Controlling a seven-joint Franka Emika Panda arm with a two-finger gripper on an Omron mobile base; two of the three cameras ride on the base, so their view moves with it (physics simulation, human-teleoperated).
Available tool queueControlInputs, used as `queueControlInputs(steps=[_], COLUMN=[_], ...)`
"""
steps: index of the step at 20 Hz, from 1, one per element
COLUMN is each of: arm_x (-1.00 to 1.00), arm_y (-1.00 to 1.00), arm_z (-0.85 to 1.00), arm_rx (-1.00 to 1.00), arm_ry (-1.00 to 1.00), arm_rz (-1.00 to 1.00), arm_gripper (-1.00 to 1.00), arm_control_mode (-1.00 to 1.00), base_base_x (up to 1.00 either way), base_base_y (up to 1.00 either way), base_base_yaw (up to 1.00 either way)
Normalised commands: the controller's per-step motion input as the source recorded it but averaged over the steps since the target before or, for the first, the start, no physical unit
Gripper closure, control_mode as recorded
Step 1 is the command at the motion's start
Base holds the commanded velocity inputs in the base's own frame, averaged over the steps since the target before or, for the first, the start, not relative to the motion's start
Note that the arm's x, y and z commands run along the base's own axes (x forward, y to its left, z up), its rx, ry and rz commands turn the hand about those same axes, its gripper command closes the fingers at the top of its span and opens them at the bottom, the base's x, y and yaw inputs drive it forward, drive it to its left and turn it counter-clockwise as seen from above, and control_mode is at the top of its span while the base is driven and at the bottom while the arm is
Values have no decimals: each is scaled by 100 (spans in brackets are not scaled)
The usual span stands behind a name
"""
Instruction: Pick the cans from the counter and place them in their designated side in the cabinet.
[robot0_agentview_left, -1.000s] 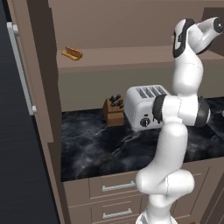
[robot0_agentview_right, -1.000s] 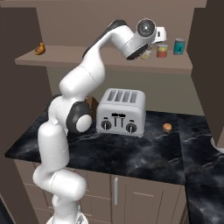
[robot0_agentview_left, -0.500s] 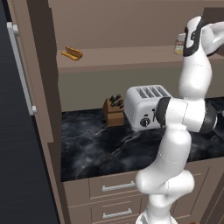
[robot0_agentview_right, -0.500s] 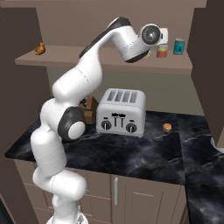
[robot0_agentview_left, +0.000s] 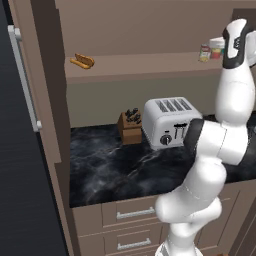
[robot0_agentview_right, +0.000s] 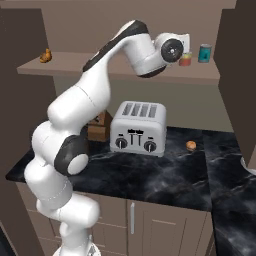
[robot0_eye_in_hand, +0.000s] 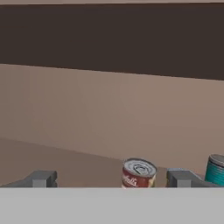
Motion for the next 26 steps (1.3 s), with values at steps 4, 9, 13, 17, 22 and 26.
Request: queueControlInputs(steps=[4,9,13,17,22,26], arm_x=[-46,-49,-57,-64,-71,-73], arm_y=[31,32,27,20,13,18], arm_z=[13,7,3,1,0,0], arm_rx=[0,0,0,0,0,0], arm_ry=[-10,-7,-3,-1,-1,-1], arm_rz=[3,3,3,3,3,3], arm_gripper=[-100,-100,-100,-100,-100,-100], arm_control_mode=[-100,-100,-100,-100,-100,-100], base_base_x=[0,0,0,0,0,0], base_base_y=[0,0,0,0,0,0], base_base_yaw=[0,0,0,0,0,0])
